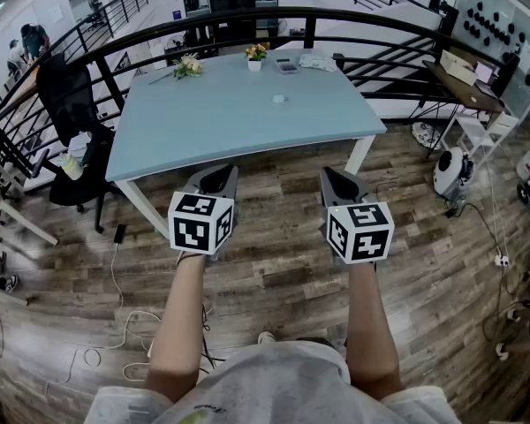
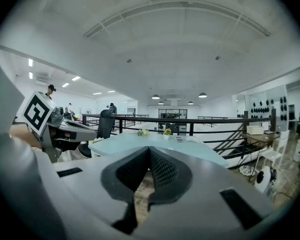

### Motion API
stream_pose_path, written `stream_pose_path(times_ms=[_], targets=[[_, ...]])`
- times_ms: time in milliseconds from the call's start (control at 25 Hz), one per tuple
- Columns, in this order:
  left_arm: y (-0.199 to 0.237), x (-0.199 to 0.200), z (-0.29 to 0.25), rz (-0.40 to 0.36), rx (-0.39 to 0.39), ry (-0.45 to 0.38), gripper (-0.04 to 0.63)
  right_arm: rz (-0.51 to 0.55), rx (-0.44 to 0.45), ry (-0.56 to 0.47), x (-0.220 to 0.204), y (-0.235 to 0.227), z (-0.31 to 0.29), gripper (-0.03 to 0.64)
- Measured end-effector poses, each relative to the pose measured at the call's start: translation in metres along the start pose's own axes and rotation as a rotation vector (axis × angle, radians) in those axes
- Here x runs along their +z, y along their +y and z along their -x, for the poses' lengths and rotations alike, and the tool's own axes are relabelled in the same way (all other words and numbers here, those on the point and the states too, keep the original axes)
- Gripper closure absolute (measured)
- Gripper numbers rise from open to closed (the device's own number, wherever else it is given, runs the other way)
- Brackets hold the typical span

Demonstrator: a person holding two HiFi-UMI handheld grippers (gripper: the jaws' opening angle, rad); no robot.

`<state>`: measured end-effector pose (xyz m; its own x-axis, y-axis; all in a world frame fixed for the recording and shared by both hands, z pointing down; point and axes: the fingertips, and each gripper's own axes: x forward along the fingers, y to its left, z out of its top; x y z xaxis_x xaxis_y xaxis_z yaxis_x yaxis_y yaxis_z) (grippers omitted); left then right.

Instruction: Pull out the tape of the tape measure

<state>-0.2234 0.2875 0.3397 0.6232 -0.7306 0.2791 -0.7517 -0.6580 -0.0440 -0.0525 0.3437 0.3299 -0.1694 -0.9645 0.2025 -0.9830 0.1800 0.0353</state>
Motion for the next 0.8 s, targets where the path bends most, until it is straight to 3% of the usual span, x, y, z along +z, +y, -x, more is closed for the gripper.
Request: stream_pose_path(times_ms=[600, 800], targets=[[-0.003, 0.003, -0.029, -0.008, -0.014, 0.003, 0.597, -0.017, -0.022, 0.014, -0.008, -0.019, -0.008, 0.612], [0.000, 0.001, -0.052, -0.011, -0.014, 0.008, 0.567, -0.030, -0.021, 0.014, -0.012, -0.032, -0.024, 0.605]])
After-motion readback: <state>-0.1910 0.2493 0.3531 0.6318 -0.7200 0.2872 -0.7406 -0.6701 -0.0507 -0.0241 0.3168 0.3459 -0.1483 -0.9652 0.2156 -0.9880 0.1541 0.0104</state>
